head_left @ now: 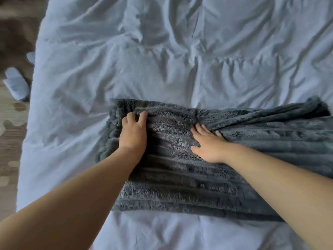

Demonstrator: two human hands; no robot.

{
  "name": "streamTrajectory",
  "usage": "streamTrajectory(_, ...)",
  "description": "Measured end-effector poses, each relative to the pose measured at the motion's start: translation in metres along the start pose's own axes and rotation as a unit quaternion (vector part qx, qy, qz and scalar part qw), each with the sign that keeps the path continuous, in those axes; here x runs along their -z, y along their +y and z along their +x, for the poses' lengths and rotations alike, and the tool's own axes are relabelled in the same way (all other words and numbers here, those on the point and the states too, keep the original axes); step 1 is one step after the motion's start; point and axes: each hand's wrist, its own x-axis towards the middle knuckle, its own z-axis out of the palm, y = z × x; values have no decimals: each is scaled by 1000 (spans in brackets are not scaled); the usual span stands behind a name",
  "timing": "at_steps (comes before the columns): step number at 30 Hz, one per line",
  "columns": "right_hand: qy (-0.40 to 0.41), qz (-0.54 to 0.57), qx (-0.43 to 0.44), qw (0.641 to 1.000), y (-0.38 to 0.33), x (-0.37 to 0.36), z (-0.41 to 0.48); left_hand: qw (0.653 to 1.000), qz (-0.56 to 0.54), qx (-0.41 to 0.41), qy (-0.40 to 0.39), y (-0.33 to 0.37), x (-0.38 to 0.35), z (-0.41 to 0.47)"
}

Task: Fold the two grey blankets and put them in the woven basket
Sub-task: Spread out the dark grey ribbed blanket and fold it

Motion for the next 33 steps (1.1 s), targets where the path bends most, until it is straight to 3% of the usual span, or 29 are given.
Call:
streamTrajectory(5,-27,-2,-21,999,4,16,38,999,-21,5,27,-1,-19,11)
streamTrajectory(10,114,37,-40,992,-5,-10,22,1000,-3,28,-3,5,-9,8)
streamTrajectory(13,209,47,-14,977,-4,-25,-4,996,76,51,-24,22,6,-4)
streamTrajectory(16,229,59,21,971,10,-23,-29,979,173,89,-59,46,20,-21)
streamTrajectory(20,235,79,3,969,65,-10,-62,959,236,126,-89,90,41,-34)
streamTrajectory(22,238,86,-10,967,109,-4,-77,966,226,98,-79,122,43,-33)
streamTrajectory(27,277,114,-76,951,240,26,-97,982,157,-58,-84,233,19,-11)
streamTrajectory(33,286,26,-93,953,347,64,-60,972,83,-179,-129,356,-37,10)
